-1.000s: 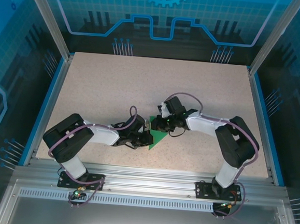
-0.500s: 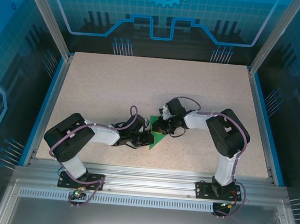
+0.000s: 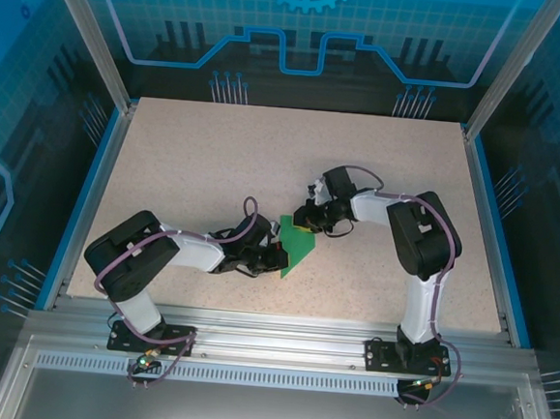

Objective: Fold a paper plane with a square sheet of paper (pick it up from the middle)
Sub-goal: Fourth fold the wing at the center of the table.

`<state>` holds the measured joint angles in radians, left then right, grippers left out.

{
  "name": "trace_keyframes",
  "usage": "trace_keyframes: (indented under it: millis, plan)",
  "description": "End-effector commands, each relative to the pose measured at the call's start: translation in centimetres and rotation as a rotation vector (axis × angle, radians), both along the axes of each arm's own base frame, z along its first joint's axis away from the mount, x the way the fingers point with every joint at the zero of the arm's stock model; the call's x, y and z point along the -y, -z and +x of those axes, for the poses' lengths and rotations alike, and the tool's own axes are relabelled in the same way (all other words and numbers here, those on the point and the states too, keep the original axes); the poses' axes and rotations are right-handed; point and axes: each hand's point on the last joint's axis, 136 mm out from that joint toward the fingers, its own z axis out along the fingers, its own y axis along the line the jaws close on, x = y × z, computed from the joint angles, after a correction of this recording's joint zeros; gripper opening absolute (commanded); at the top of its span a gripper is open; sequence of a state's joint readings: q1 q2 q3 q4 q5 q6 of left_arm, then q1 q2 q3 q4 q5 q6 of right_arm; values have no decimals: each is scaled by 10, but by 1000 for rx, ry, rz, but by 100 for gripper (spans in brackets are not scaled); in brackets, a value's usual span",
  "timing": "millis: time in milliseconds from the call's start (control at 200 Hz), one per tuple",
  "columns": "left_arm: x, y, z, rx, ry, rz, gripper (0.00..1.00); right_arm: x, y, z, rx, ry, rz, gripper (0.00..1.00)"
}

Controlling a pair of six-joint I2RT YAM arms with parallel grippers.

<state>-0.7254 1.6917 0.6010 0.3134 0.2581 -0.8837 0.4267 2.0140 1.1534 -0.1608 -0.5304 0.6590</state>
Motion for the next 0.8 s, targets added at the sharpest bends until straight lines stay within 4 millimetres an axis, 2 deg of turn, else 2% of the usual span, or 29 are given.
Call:
trace_keyframes:
  millis: [0,215,550,670,795]
  plan:
    - [-76,81,-66,-263,-8,346,7,24,17,28,41,51,-100,18]
    - [-76,80,-66,-257,-6,342,7,30,19,46,29,75,-90,18]
    - [-75,78,-65,-252,-2,338,7,44,1,77,63,107,-64,19]
    - [-73,77,-64,-247,-2,332,7,45,-19,80,89,97,-35,19]
    - [-71,71,-61,-233,2,322,8,45,-49,69,141,67,-35,20]
